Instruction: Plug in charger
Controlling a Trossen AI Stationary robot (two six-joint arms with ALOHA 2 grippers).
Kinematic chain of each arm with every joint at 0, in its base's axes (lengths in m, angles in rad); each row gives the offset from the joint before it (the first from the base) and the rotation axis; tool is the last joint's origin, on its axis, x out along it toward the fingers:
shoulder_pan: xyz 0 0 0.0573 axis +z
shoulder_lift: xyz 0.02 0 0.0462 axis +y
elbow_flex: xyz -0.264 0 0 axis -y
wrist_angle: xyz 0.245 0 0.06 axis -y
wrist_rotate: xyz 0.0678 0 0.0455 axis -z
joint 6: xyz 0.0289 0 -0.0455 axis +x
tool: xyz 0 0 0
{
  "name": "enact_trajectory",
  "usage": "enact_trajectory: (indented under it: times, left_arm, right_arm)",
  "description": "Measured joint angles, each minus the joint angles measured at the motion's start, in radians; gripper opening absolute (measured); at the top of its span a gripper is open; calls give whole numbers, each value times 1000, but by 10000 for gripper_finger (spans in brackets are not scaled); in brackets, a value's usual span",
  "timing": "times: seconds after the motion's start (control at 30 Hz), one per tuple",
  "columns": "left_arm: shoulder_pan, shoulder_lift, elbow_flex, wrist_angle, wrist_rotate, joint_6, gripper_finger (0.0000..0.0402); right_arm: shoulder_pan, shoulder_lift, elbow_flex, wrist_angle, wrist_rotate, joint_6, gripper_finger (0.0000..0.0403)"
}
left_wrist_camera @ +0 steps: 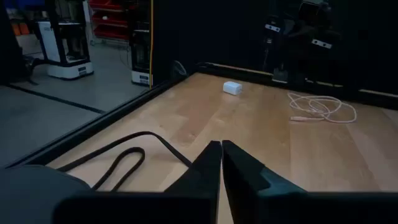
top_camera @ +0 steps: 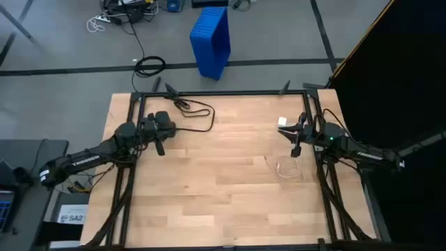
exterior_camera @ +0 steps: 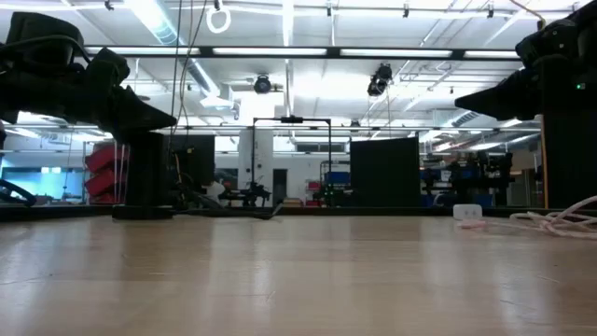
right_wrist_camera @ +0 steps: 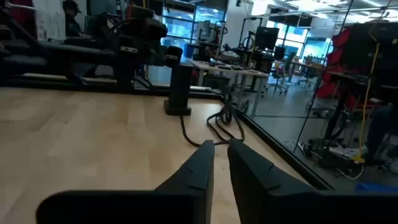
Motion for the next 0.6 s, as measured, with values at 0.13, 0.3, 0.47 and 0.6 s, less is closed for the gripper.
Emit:
enact_trajectory:
  times: [0.13, 0.3, 0.47, 0.6]
  left_arm:
    - [0, 0, 0, 0, 0, 0, 0]
    - [0, 0, 0, 0, 0, 0, 0]
    - [0, 0, 0, 0, 0, 0, 0]
    - [0, 0, 0, 0, 0, 0, 0]
  right_arm:
    - [0, 0, 0, 0, 0, 0, 27]
    - [0, 0, 0, 0, 0, 0, 33]
    - [0, 0, 0, 0, 0, 0, 38]
    - [0, 0, 0, 0, 0, 0, 41]
